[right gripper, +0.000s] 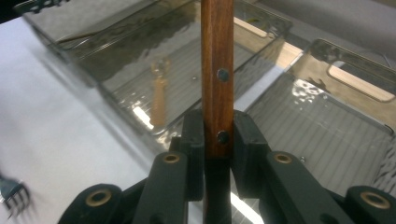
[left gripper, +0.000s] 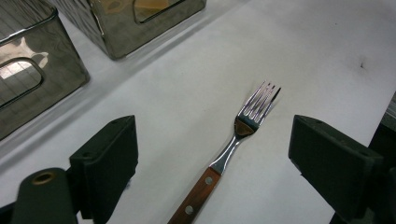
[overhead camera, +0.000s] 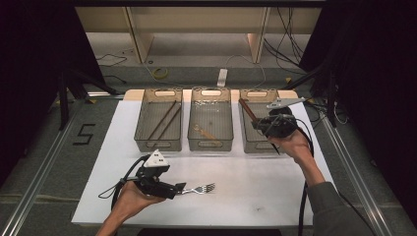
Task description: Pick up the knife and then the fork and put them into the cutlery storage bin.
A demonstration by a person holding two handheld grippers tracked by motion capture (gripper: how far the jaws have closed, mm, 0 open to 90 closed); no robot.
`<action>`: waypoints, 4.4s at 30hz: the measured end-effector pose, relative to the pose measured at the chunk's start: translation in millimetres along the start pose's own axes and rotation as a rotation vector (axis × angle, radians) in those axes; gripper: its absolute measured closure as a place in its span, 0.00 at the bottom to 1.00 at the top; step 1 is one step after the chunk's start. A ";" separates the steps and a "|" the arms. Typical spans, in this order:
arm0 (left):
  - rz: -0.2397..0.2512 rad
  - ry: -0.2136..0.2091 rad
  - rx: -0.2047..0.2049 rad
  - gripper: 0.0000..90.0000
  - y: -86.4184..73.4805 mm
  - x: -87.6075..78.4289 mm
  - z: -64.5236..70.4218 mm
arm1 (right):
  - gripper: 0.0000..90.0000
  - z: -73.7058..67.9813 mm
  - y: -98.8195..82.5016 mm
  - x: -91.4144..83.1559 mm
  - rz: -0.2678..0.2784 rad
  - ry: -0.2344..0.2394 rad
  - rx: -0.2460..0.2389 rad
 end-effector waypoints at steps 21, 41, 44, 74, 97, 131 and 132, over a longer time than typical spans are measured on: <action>-0.012 0.015 0.003 0.17 -5.0 -2.6 -2.2 | 0.86 54.1 11.7 52.0 -0.055 -0.166 0.183; -0.028 0.015 0.006 0.17 -5.7 -1.5 -2.4 | 0.54 52.2 6.6 65.8 -0.111 -0.182 0.233; -0.034 0.018 0.009 0.17 -6.0 -0.8 -2.3 | 0.52 41.8 10.0 58.5 -0.103 -0.145 0.200; -0.173 0.030 0.041 0.17 -8.8 5.9 -5.3 | 0.36 -64.3 -47.4 -23.7 0.047 0.155 0.062; -0.376 0.036 0.093 0.34 -22.0 15.3 -8.5 | 0.31 -88.1 -90.1 -43.5 0.075 0.212 0.086; -0.532 -0.010 0.172 0.58 -27.8 29.5 -8.8 | 0.30 -97.4 -97.4 -46.9 0.051 0.236 0.069; -0.532 -0.009 0.167 0.58 -28.4 31.1 -8.8 | 0.30 -97.5 -97.5 -46.7 0.049 0.237 0.067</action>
Point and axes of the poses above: each handheld gripper's, and its own axes: x roughly forward along the jaws, y roughly out of its top, z roughly to its right, the point moved 1 cm from there along x, roughly forward along the jaws, and after that the axes turned 12 degrees about z, right-handed, at the moved point
